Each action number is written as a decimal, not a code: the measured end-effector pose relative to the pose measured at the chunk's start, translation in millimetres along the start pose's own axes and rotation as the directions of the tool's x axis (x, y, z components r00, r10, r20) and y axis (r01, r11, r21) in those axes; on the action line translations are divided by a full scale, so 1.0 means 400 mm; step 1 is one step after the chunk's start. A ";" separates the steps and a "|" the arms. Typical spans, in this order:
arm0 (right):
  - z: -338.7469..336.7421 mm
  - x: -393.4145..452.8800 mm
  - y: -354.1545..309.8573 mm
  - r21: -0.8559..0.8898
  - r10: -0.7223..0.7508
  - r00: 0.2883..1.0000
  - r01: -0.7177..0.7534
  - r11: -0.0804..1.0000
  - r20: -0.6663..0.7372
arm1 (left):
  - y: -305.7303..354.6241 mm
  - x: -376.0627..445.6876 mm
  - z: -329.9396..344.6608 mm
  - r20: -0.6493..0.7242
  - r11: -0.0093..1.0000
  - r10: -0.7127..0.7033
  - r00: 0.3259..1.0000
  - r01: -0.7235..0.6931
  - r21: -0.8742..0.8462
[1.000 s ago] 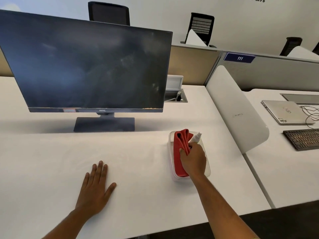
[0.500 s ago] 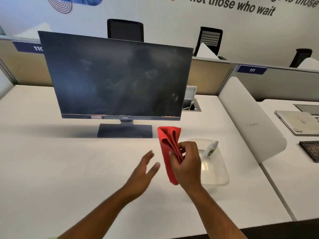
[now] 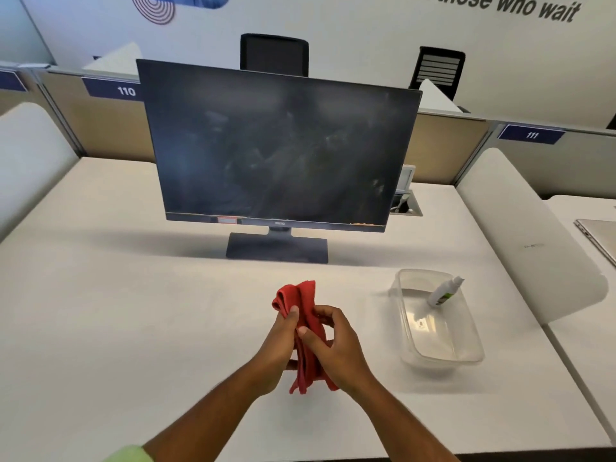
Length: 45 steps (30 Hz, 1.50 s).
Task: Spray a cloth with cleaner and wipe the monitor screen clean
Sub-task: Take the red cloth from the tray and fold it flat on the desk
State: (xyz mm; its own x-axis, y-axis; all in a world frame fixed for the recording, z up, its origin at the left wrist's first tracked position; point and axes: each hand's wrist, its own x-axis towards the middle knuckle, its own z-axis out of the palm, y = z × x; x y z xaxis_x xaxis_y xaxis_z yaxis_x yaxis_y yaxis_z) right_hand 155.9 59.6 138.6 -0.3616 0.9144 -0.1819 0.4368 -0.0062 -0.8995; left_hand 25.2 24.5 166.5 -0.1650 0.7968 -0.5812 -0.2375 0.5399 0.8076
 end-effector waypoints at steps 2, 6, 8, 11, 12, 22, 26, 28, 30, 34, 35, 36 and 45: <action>0.006 0.004 0.013 -0.054 0.049 0.999 -0.048 0.997 0.010 | -0.006 0.001 -0.012 0.002 1.000 -0.011 1.000 0.011 0.007; -0.002 0.015 0.038 -0.099 0.122 0.992 -0.122 0.988 -0.003 | -0.019 0.015 -0.029 -0.032 0.999 0.016 0.999 -0.015 0.052; -0.021 0.021 0.048 -0.030 0.190 0.981 -0.191 0.981 -0.049 | -0.023 0.026 -0.047 -0.079 0.996 0.040 0.996 -0.034 0.077; -0.047 0.034 0.074 0.116 0.316 0.945 -0.305 0.945 -0.083 | -0.036 0.052 -0.087 -0.184 0.985 0.102 0.978 -0.074 0.155; -0.052 0.037 0.086 0.144 0.343 0.936 -0.330 0.933 -0.077 | -0.043 0.062 -0.102 -0.216 0.978 0.118 0.969 -0.075 0.196; -0.027 0.035 0.146 -0.303 0.175 0.980 -0.197 0.933 -0.099 | -0.164 0.105 -0.183 -0.292 0.701 0.370 0.882 -0.059 0.711; 0.008 0.030 0.142 -0.622 -0.062 0.997 0.014 0.783 -0.055 | -0.183 0.107 -0.158 -0.035 0.356 0.566 0.824 -0.206 0.911; 0.029 0.027 0.149 -0.696 -0.123 0.990 0.139 0.705 0.073 | -0.213 0.120 -0.159 0.149 0.197 0.561 0.814 -0.307 0.931; 0.043 0.024 0.168 -0.741 -0.095 0.981 0.189 0.645 0.168 | -0.249 0.132 -0.172 0.230 0.088 0.503 0.833 -0.315 0.945; 0.040 0.010 0.219 -0.798 0.017 0.977 0.163 0.581 0.212 | -0.281 0.139 -0.203 0.220 0.047 0.407 0.886 -0.261 0.964; 0.037 0.004 0.231 -0.801 0.020 0.977 0.161 0.576 0.211 | -0.282 0.140 -0.209 0.236 0.029 0.403 0.884 -0.270 0.962; 0.034 -0.003 0.239 -0.801 0.012 0.978 0.164 0.576 0.209 | -0.280 0.142 -0.213 0.249 0.011 0.401 0.882 -0.276 0.961; 0.038 0.006 0.255 -0.793 -0.016 0.981 0.167 0.586 0.195 | -0.259 0.156 -0.215 0.245 -0.007 0.372 0.895 -0.261 0.965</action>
State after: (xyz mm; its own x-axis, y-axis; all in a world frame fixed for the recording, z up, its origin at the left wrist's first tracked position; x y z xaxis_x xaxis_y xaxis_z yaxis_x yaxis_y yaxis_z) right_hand 187.0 55.0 40.1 -0.5225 0.8177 -0.2417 0.8484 0.4702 -0.2432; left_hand -42.7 -5.0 37.7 -0.0019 0.9807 -0.1955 0.9688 0.0503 0.2426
